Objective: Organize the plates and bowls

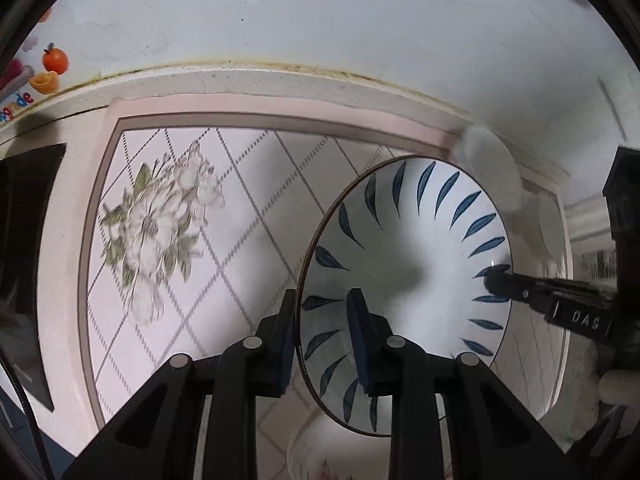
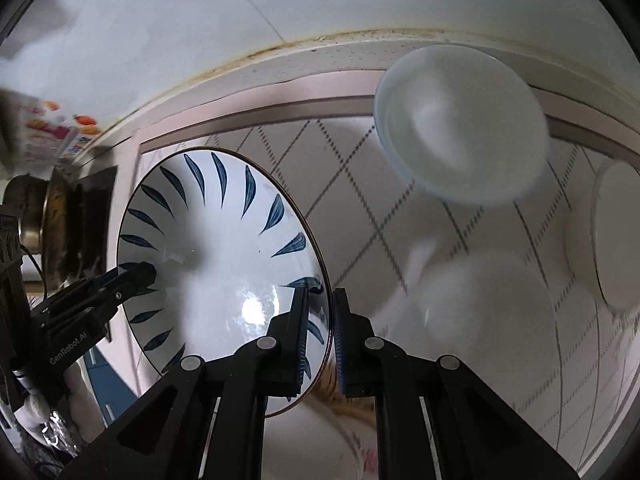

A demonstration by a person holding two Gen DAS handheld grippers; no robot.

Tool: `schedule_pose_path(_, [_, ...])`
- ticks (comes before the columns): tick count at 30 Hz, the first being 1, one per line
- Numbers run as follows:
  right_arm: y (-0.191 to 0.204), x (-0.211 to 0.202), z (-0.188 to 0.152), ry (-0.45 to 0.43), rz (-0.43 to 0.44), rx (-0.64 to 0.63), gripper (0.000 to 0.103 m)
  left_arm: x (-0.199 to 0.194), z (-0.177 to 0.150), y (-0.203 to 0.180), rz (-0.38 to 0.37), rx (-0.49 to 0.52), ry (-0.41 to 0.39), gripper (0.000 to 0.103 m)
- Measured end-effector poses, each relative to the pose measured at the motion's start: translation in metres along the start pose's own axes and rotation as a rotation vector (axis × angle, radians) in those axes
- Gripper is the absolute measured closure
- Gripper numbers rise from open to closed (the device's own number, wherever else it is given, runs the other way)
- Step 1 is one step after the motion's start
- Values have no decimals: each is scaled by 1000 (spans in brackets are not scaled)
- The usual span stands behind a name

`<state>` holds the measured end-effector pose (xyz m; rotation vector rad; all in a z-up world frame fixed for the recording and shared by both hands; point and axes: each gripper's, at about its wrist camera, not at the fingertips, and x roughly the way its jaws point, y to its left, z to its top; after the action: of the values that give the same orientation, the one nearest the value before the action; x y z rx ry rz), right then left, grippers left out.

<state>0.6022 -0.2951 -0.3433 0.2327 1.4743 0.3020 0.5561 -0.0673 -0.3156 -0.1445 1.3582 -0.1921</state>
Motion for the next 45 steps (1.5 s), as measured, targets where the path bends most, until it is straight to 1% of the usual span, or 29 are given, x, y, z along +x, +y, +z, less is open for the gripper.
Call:
schedule_pose_path(3, [-1,-17,-34,-8,9,5,90,-6,-29,-3,-8,27,7,81])
schedule_pose_path(6, [-2,-26,-69,-5,11,11,90,-11,-59,-6,-27,39,33,81])
schedule_pose_path(9, [-1,-25,-101,8,9,18,90,-10,-84,-7,-34,51,55,81])
schedule_pose_path(11, [-6,-24,-121,19,17,34,90,-4,-98,-8,-39,50,70,81])
schedule_pose_path(15, [-10,-9,-149,40,21,56,90,4,-122,-11,-24,65,102,81])
schedule_pose_path(16, [-12,-6,-154,71,19,74,90,7,-126,-11,-20,67,110,81])
schedule_pose_path(17, [-14,-2,-161,75,20,82,90,11,-130,-11,-13,71,117,81])
schedule_pose_path(26, [-22,24,-182,83,8,94,90,33,-141,-17,16,79,136,81])
schedule_pose_path(36, [-23,42,-182,88,20,104,90,44,-139,-15,47,76,142,81])
schedule_pose_path(45, [-20,45,-183,61,12,100,90,49,-138,-15,60,72,137,80])
